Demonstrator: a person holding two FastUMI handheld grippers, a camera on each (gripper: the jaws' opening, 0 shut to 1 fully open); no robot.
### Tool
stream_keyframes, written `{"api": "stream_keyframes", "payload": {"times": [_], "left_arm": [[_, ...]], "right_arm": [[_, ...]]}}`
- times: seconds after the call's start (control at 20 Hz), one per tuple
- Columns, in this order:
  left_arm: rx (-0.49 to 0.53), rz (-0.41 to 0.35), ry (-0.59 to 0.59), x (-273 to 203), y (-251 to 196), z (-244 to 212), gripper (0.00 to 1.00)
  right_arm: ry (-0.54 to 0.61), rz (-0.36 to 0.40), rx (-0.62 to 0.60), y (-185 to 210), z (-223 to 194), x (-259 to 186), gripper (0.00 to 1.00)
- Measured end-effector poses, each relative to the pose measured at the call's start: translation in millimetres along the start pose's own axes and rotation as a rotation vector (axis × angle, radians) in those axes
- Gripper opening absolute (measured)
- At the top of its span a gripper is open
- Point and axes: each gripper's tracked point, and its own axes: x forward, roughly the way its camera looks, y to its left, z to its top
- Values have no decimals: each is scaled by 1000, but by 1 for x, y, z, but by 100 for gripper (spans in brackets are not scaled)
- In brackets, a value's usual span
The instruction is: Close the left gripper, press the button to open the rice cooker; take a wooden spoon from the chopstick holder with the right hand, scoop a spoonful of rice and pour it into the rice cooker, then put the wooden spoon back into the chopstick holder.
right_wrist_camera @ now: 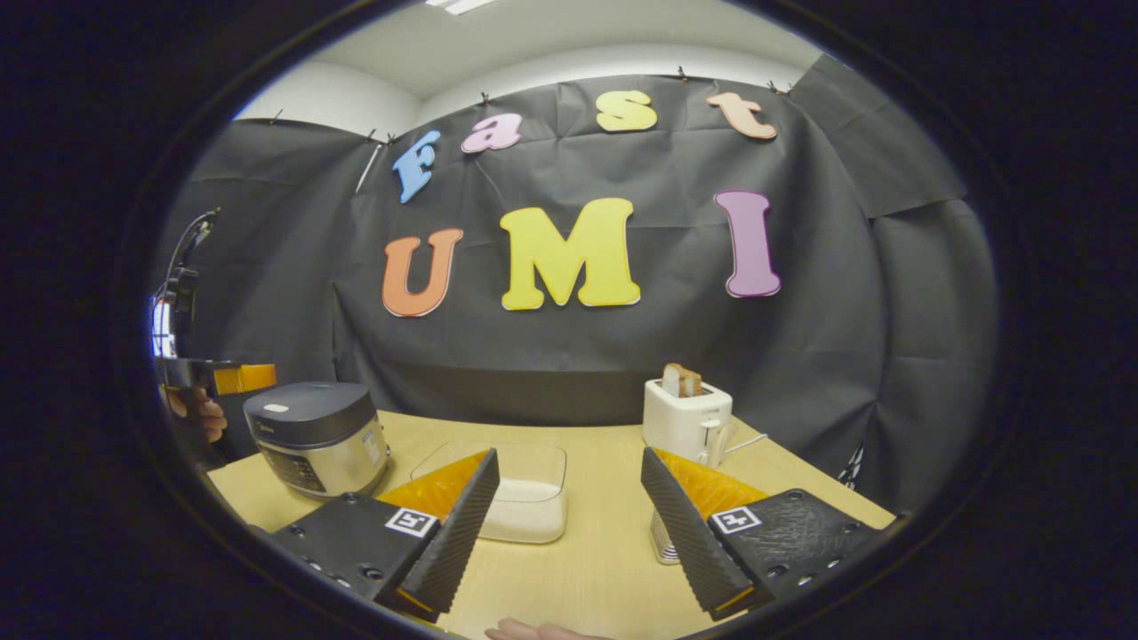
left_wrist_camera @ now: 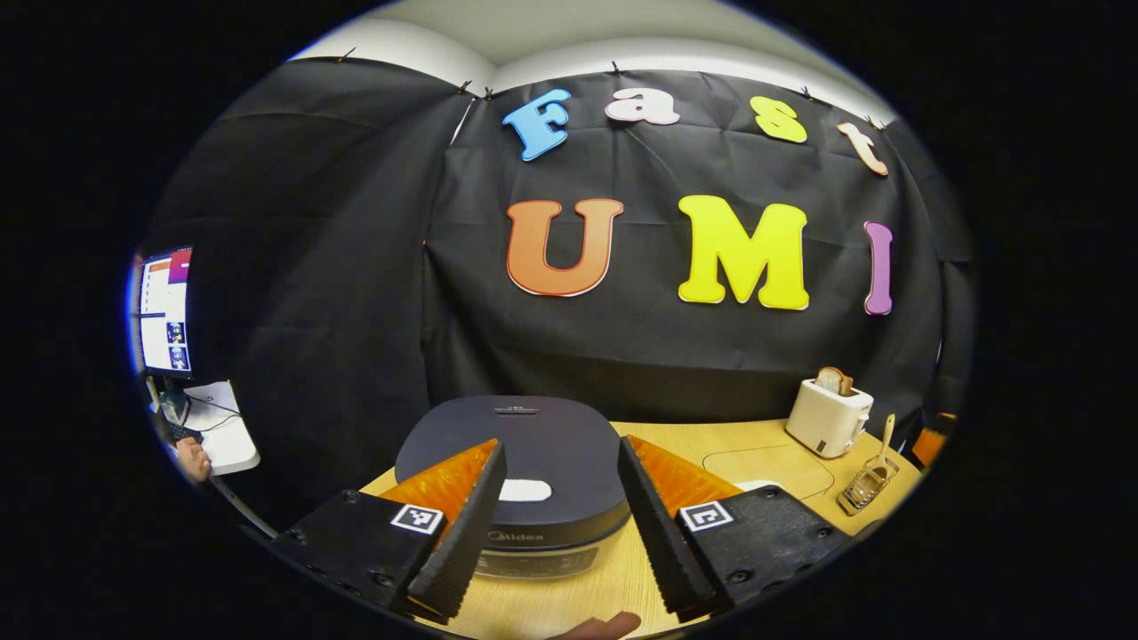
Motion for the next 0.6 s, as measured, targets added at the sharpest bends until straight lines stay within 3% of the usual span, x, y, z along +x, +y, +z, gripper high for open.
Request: {"api": "stream_keyframes", "payload": {"times": [0.1,0.15,0.2,0.25,0.45,0.6], "left_arm": [[-2,11,60,14,12,-9,67],[-12,10,83,18,16,-12,55],[-26,4,99,21,19,-14,55],[-36,1,117,23,19,-17,37],[-58,-5,171,27,20,-27,5],[-60,-34,222,26,10,-37,3]], "right_arm": [[9,1,3,-3,-4,-1,92],[14,2,6,-5,-6,-1,93],[15,4,10,-6,-6,-2,92],[15,5,13,-8,-7,-4,93],[9,-8,15,-15,-9,-12,92],[9,1,25,-15,-11,-18,92]]}}
